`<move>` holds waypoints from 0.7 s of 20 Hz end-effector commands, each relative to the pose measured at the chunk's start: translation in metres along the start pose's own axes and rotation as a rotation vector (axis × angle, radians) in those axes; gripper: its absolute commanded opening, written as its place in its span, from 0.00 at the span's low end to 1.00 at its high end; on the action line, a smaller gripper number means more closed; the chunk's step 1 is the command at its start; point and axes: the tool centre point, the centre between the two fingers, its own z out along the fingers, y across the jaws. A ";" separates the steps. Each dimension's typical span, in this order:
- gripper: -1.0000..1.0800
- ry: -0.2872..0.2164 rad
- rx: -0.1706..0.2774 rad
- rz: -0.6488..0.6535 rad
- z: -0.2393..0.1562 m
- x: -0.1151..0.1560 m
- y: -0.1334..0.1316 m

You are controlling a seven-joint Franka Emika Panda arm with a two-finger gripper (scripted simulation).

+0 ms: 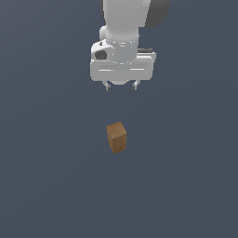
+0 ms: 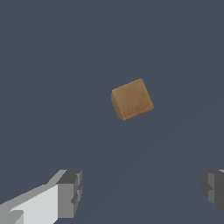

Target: Pick up the object and move it to a goal position.

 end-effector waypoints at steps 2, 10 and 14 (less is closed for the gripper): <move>0.96 -0.001 0.000 -0.002 0.001 0.000 0.000; 0.96 -0.003 -0.001 -0.056 0.019 0.013 0.003; 0.96 -0.005 -0.001 -0.112 0.038 0.026 0.007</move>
